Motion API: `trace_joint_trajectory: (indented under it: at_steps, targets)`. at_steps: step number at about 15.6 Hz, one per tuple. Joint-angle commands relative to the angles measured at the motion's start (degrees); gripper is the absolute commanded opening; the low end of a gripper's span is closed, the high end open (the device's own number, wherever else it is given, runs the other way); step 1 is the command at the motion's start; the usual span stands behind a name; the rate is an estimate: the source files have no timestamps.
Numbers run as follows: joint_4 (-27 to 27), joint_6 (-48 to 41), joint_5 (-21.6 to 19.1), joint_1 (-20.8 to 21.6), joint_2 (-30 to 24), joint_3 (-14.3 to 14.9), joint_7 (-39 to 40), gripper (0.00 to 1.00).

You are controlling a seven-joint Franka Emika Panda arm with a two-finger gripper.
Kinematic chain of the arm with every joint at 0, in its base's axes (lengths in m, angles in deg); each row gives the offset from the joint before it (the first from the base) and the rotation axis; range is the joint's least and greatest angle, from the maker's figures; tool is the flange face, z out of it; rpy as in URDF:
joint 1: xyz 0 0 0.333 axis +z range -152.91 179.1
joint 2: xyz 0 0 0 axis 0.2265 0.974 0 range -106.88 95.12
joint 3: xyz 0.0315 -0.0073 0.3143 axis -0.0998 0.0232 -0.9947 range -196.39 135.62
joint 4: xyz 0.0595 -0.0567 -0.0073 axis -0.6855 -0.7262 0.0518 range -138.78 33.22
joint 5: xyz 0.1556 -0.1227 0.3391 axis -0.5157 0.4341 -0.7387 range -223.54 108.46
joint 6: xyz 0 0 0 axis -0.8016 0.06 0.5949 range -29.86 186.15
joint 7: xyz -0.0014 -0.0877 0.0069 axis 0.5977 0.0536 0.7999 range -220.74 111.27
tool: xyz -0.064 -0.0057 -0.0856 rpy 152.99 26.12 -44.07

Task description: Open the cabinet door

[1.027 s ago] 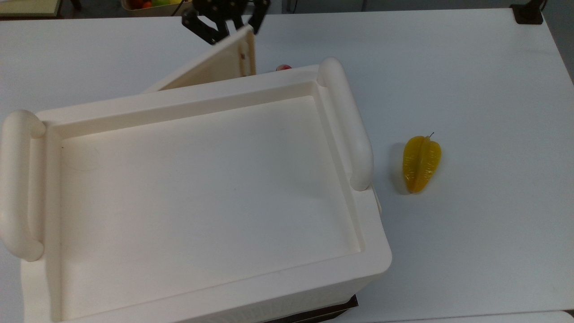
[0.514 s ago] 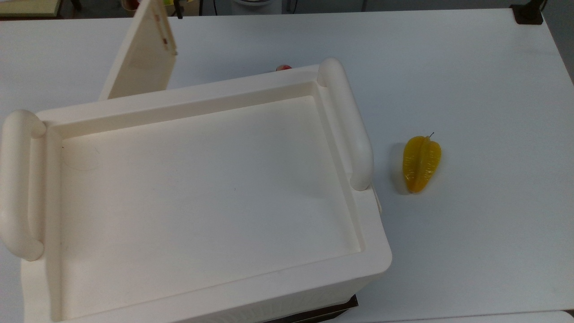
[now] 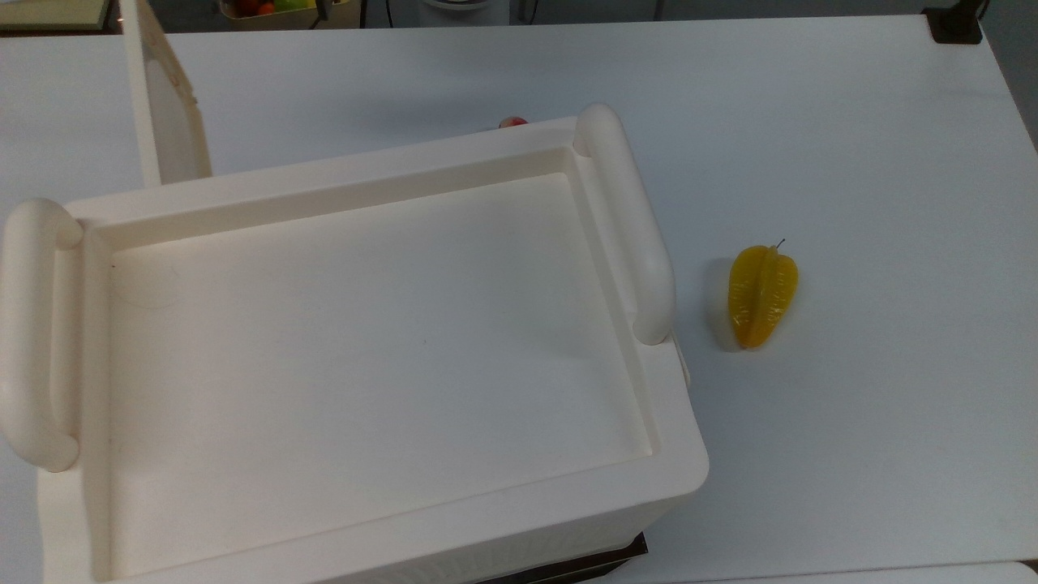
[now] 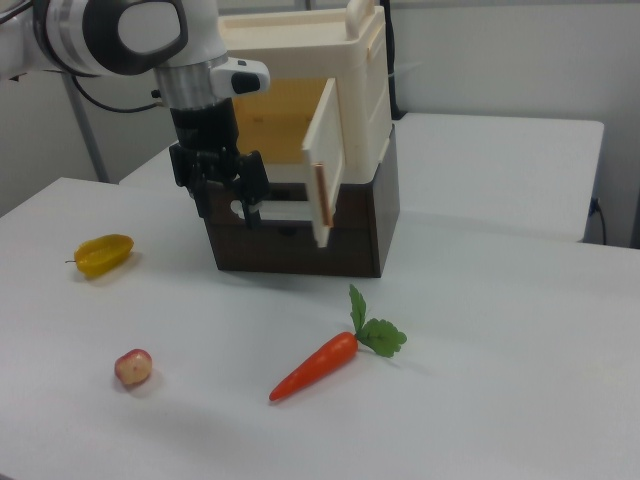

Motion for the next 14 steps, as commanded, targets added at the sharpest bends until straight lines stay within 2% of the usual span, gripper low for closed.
trace_joint_trajectory:
  at_steps: [1,7,14]
  targets:
    - [-1.88,-0.80,1.25,0.25,-2.29,-0.64,-1.58,1.00]
    - [-2.85,-0.98,1.16,0.61,-2.03,-0.81,2.28,1.00]
    - [-2.85,-1.33,0.54,0.78,-1.41,-0.90,2.46,1.00]
